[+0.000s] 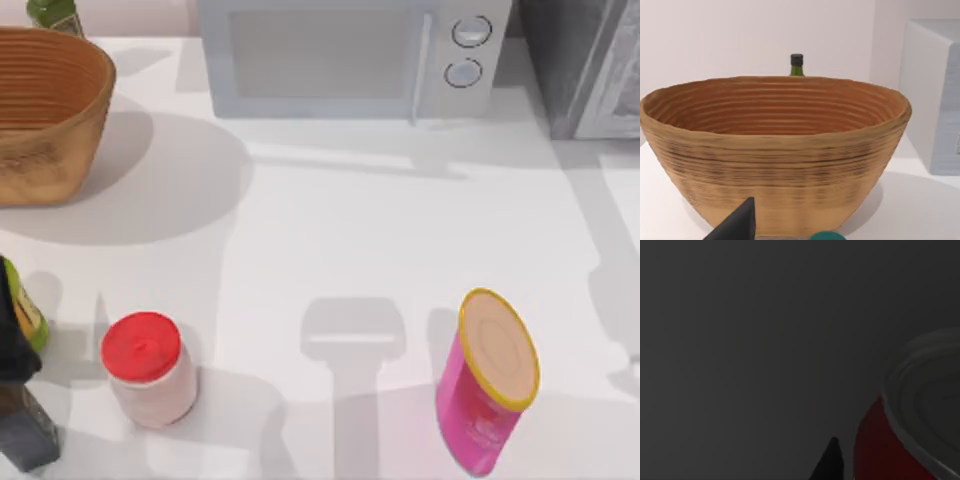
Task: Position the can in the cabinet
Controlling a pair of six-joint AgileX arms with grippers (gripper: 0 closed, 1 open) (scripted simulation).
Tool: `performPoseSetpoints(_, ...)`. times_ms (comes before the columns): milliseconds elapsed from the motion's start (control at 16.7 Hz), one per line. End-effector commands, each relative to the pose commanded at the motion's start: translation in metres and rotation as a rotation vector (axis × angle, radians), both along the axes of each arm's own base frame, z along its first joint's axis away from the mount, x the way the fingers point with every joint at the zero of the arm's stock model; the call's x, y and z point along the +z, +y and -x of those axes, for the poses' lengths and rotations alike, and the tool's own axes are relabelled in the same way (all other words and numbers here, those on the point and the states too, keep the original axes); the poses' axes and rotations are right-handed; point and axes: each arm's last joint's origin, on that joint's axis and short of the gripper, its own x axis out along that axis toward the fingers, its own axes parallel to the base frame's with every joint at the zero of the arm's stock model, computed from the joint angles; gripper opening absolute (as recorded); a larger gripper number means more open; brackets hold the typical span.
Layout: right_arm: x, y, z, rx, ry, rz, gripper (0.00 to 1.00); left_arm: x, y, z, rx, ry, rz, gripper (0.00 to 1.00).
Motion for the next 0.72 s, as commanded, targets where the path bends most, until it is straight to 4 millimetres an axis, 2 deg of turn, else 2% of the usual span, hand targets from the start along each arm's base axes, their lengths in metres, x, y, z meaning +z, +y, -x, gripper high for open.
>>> performPoseSetpoints(360, 0.0, 0.0, 0.0, 0.0, 0.0, 0.0, 0.98, 0.0, 0.0, 0.0, 0.0, 0.0, 0.0, 1.0)
performPoseSetpoints(720, 0.0, 0.0, 0.0, 0.0, 0.0, 0.0, 1.0, 0.0, 0.0, 0.0, 0.0, 0.0, 0.0, 1.0)
